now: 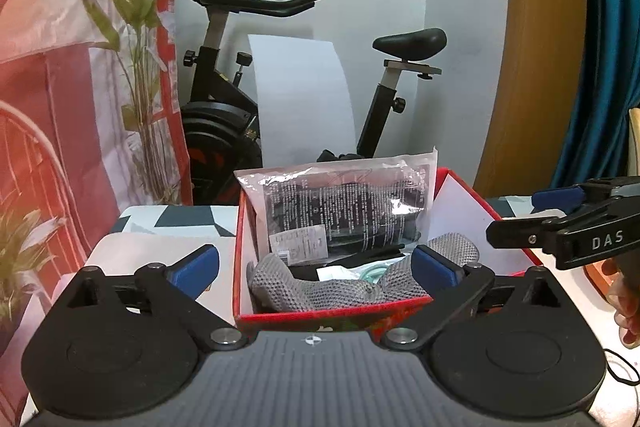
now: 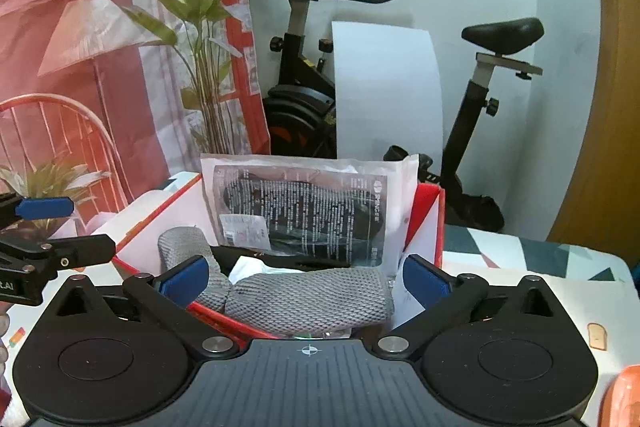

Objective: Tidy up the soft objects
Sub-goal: 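Move both grippers down to the green pouch with black strap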

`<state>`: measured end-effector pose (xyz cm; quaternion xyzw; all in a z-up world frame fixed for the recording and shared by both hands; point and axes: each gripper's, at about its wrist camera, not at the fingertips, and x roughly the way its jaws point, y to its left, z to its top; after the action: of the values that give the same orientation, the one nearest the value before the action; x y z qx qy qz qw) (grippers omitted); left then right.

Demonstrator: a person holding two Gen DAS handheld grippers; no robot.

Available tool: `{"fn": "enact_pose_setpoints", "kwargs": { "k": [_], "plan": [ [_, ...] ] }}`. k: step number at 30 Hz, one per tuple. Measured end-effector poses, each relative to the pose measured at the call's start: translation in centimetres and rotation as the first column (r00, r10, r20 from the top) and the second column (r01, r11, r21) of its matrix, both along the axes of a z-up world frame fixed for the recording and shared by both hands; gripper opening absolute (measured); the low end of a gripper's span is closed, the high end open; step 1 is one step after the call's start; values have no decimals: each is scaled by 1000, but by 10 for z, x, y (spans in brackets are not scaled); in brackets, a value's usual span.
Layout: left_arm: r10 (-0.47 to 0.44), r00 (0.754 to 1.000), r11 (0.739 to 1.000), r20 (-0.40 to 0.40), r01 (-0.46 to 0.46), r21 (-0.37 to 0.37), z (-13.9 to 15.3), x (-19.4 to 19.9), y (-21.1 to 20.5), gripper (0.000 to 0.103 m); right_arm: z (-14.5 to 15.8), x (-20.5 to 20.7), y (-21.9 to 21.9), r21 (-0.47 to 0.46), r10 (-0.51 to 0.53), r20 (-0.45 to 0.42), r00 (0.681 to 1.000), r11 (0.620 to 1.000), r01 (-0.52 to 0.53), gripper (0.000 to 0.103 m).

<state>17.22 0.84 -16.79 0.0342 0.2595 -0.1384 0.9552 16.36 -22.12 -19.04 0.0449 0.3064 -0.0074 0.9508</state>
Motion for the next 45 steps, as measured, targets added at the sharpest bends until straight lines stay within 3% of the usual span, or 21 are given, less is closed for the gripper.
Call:
{"fn": "enact_pose_setpoints", "kwargs": {
  "k": [14, 24, 32, 45],
  "plan": [
    [44, 999, 999, 31, -44, -24, 10, -34, 18, 103, 35, -22, 37, -61, 36, 66, 997, 998, -32, 103],
    [66, 997, 996, 30, -64, -64, 12, -59, 33, 103, 40, -30, 61, -54, 48, 67, 997, 998, -44, 103],
    [73, 997, 993, -27, -76, -87, -12, -76, 40, 103, 20, -34, 71, -30, 49, 33, 998, 998, -48, 103],
    [61, 981, 993, -183, -79, -93, -71, -96, 48, 102, -50, -55, 81, 23, 30, -87, 996, 999, -28, 103]
  ]
}}
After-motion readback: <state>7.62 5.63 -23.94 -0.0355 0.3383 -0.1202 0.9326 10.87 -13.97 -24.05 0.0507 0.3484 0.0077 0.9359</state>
